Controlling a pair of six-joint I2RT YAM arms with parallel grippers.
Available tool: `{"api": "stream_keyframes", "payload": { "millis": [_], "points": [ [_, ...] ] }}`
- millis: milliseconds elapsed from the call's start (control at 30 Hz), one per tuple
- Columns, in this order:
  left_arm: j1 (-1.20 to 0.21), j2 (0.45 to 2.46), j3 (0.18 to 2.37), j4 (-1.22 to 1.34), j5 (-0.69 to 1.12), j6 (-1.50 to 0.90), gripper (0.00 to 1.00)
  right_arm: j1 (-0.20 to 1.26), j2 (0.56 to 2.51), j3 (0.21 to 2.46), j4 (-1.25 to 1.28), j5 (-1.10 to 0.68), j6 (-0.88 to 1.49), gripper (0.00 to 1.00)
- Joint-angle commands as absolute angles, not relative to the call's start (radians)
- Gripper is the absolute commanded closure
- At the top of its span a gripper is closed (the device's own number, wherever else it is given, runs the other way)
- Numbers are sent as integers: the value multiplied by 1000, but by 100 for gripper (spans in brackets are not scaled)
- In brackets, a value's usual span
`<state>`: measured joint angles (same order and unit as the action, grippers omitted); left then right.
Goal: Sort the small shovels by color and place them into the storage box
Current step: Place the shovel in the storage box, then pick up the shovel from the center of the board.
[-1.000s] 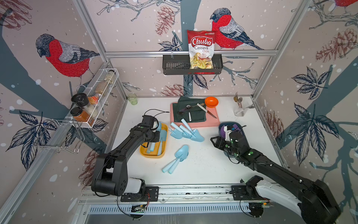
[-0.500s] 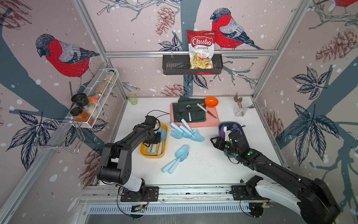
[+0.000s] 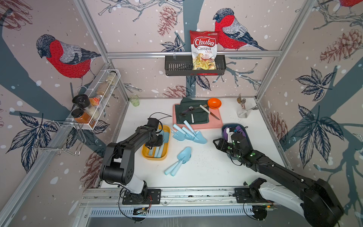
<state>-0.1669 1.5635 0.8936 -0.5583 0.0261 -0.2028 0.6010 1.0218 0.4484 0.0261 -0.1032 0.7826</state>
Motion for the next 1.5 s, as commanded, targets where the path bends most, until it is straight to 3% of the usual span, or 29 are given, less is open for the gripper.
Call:
{"api": "stream_keyframes", "payload": {
  "millis": [0, 300, 500, 833, 1067, 1267, 1467],
  "points": [
    [-163, 1560, 891, -551, 26, -207, 65, 603, 1022, 456, 48, -97, 779, 40],
    [-161, 1534, 880, -555, 10, -224, 77, 607, 1026, 465, 46, -96, 778, 40],
    [-161, 1536, 889, -566, 22, -232, 77, 617, 1032, 472, 48, -97, 782, 40],
    [-158, 1395, 903, -513, 49, -187, 55, 664, 1092, 533, 27, -83, 773, 40],
    [-154, 1287, 888, -457, 147, -49, 50, 793, 1234, 660, -15, -36, 735, 40],
    [-155, 1220, 855, -450, 337, 87, 46, 827, 1406, 739, 18, -151, 726, 42],
    [-155, 1154, 802, -419, 328, 106, 41, 853, 1593, 833, 81, -272, 691, 45]
  ]
}}
